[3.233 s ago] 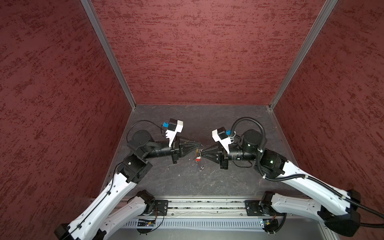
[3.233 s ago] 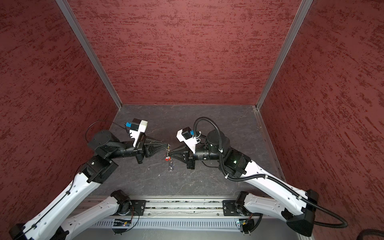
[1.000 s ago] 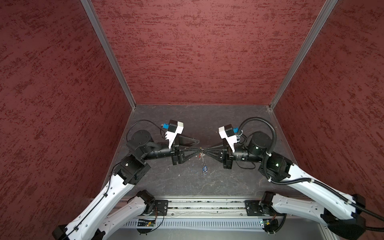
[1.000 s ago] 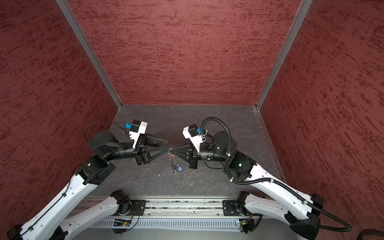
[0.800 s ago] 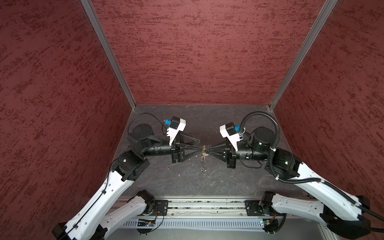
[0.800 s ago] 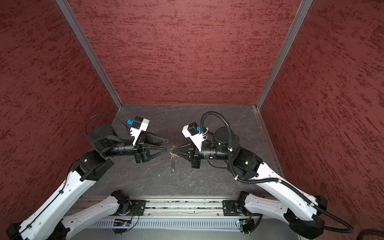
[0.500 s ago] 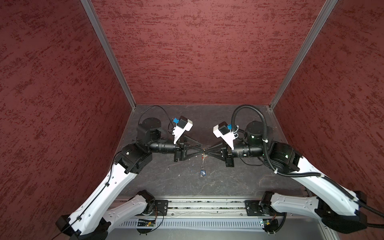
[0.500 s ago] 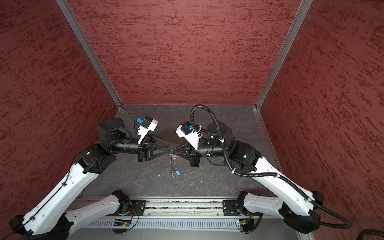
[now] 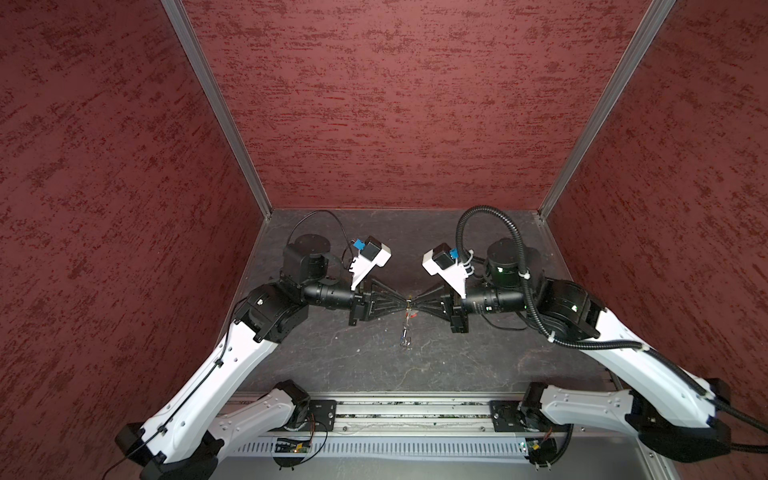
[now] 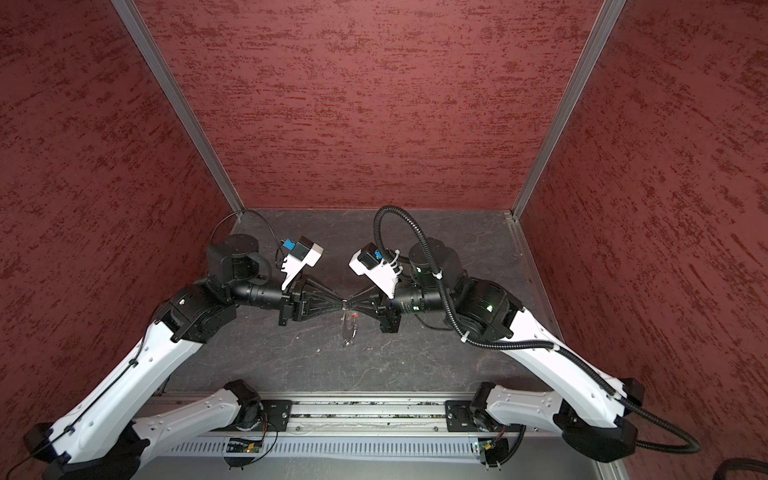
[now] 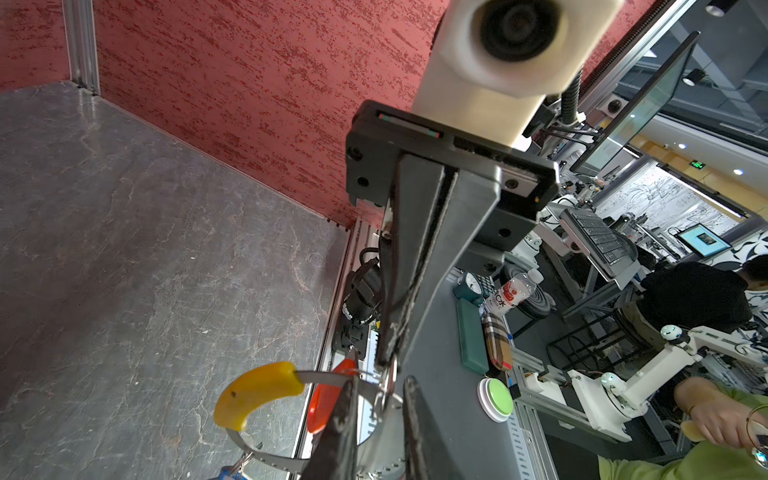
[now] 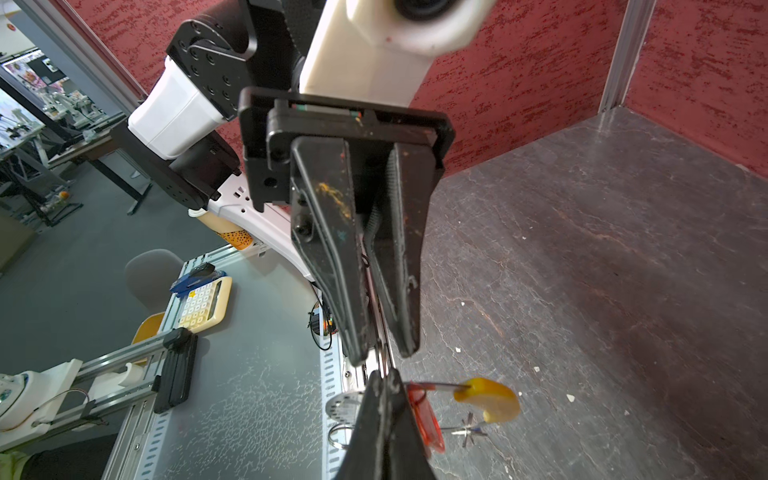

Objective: Remove the keys from the keyring

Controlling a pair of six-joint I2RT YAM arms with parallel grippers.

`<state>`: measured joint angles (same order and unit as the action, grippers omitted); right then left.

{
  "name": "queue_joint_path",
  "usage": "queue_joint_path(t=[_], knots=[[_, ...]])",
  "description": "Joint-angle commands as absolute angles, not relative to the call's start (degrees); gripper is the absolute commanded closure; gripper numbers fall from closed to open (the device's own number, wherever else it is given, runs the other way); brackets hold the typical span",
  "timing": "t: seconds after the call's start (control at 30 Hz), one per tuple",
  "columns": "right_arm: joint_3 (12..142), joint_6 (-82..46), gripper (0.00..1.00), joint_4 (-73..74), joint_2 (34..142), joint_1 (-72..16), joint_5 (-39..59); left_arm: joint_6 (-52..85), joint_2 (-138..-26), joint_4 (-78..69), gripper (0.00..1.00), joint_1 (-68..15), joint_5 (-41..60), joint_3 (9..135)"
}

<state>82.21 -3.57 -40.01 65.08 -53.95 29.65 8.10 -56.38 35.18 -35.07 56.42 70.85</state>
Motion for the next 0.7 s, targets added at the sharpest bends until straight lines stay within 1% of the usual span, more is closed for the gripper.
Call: queue_joint_path(t=[0.0, 0.07, 0.13, 0.33, 0.5, 0.63, 0.67], knots=[[84.7, -1.7, 1.00, -41.0, 65.8, -54.1, 27.5, 7.2, -56.5, 35.0, 0.79, -35.5, 58.3, 72.5], [85.0, -1.6, 1.00, -41.4, 66.0, -54.1, 26.4, 7.1, -56.5, 35.1, 0.80, -35.6, 59.0, 72.5], [85.2, -1.5, 1.00, -41.6, 66.1, -54.1, 25.6, 7.0, -56.6, 35.2, 0.82, -35.7, 59.3, 72.6], [85.7, -1.6, 1.00, -41.5, 66.3, -54.1, 24.7, 6.4, -57.2, 36.4, 0.82, -36.0, 58.8, 72.6], [85.8, -1.7, 1.00, -41.2, 66.3, -54.1, 24.6, 6.3, -57.1, 36.6, 0.93, -36.3, 57.7, 72.6], [85.9, -2.0, 1.00, -40.3, 66.5, -54.1, 25.5, 6.5, -57.2, 35.6, 0.96, -36.6, 57.0, 72.3], [85.8, -2.1, 1.00, -39.9, 66.6, -54.1, 25.7, 6.6, -57.2, 35.2, 0.99, -36.8, 56.9, 72.2]])
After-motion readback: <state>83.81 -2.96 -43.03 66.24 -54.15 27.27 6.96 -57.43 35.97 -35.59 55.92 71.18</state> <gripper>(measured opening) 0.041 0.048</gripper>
